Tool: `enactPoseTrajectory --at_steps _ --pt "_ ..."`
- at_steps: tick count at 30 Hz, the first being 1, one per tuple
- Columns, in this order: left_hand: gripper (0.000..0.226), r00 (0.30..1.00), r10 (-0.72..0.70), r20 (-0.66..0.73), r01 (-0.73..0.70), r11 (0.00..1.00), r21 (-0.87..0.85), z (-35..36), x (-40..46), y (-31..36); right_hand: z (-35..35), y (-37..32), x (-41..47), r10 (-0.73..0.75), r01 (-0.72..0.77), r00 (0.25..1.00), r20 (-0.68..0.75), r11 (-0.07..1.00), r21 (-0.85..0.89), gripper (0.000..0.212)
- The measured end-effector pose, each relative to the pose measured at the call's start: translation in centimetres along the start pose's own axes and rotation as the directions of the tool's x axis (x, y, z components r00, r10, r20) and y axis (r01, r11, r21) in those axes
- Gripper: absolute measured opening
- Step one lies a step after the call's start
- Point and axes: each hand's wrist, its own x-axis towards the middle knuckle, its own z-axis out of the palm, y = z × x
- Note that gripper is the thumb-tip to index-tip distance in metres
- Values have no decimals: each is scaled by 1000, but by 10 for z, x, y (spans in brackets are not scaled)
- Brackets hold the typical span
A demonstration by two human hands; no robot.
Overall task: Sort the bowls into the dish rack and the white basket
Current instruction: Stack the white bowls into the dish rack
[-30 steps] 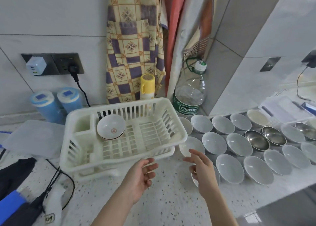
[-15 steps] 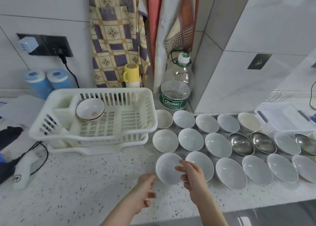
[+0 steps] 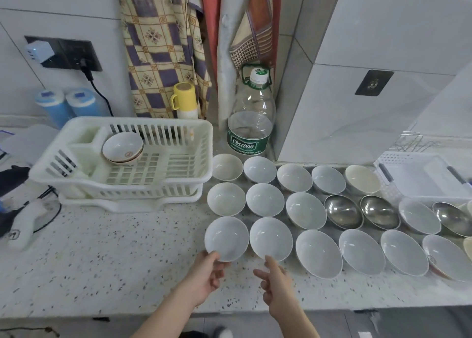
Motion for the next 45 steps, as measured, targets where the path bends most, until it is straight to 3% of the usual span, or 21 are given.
enactPoseTrajectory --at_steps 4,8,15,22,26,40,45 --pt "32 999 23 -28 -23 1000 1 5 1 3 -1 -6 1 -38 38 999 -13 999 -5 16" --pt "35 999 24 -47 -24 1000 1 6 -2 7 -2 -6 5 -75 74 997 -26 997 -25 24" --pt "31 995 -46 83 59 986 -157 2 -29 14 -3 -2 8 -146 146 981 -126 989 -11 24" --pt "36 982 108 154 -87 987 -136 -10 -65 48 10 1 -10 -235 235 964 -123 972 -20 9" --pt "35 967 196 165 -170 973 -157 -32 -80 77 34 -16 -25 -316 317 945 -87 948 -10 14" --pt "29 946 301 -117 -323 872 -368 -179 -90 158 163 -81 -64 -514 521 852 100 851 -67 7" --pt "27 920 340 -195 -390 844 -368 -234 -88 182 225 -87 -66 -563 586 806 181 803 -110 24"
